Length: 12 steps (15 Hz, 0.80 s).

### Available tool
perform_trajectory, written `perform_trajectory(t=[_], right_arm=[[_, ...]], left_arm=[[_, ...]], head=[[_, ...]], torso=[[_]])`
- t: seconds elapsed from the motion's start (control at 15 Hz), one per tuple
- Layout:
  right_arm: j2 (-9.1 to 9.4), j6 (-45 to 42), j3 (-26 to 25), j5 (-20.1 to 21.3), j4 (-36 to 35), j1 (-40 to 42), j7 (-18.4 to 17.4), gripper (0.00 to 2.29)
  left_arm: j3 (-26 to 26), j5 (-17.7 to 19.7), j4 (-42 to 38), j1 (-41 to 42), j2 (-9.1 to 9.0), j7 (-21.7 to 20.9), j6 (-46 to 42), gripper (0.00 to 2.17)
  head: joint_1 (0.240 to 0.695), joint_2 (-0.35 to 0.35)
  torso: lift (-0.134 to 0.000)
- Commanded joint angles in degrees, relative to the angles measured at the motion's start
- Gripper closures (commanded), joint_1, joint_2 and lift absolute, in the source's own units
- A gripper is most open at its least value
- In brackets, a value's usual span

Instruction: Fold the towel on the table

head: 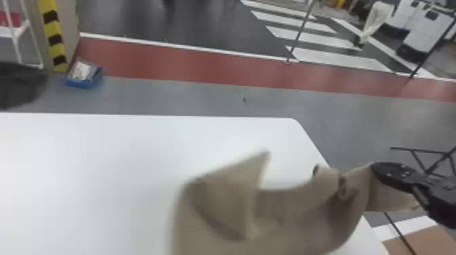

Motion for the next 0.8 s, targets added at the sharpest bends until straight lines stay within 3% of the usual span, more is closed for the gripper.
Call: perform_trajectory(t=[0.0, 0.07, 0.2, 0.27, 0.33, 0.4, 0.47, 0.6, 0.73], right_arm=[[0.0, -0.1, 8.5, 6.1, 3.6, -0.2, -1.7, 2.25], [0.09, -0.3, 11.9, 8.4, 4.7, 0.0, -2.1, 2.25], [0.09, -0.1, 15.5, 10.7, 5.5, -0.2, -3.1, 2.25], [-0.17, 0.1, 16.8, 11.6, 5.7, -0.8, -3.2, 2.25], [-0.17, 0.8, 17.9, 12.1, 5.7, -1.5, -3.2, 2.25], [-0.35, 2.2, 19.4, 13.1, 5.7, -1.9, -3.2, 2.25], [-0.35, 2.2, 20.4, 14.6, 5.7, -2.3, -3.6, 2.25], [-1.23, 2.0, 20.9, 17.7, 6.6, -3.0, -4.5, 2.25], [-2.37, 1.5, 19.3, 17.9, 7.7, -2.7, -4.5, 2.25]], left_arm=[[-6.9, -5.0, 18.4, -5.2, -0.15, 1.1, -1.7, 2.11], [-7.6, -5.1, 25.7, -5.8, -0.15, 4.6, -6.8, 2.11], [-8.0, -4.9, 32.1, -6.0, -0.15, 9.4, -7.8, 2.0], [-7.5, -4.1, 31.3, -4.6, -0.15, 9.5, -7.8, 1.7], [-6.8, -2.5, 28.2, -2.8, -0.15, 10.0, -7.8, 1.14], [-6.5, -1.0, 24.7, -0.3, -0.15, 9.8, -7.8, 0.35], [-6.6, -0.6, 22.0, 2.2, -0.15, 9.6, -7.8, 0.02], [-6.5, 2.4, 16.2, 8.7, -0.15, 7.1, -7.8, 0.06], [-6.2, 6.6, 12.8, 13.7, -0.15, 1.8, -7.8, 0.19]], head=[[0.642, -0.35], [0.652, -0.35], [0.692, -0.35], [0.695, -0.35], [0.695, -0.35], [0.695, -0.35], [0.695, -0.35], [0.695, -0.35], [0.695, -0.35]], torso=[[-0.124], [-0.124], [-0.124], [-0.124], [-0.124], [-0.124], [-0.124], [-0.124], [-0.124]])
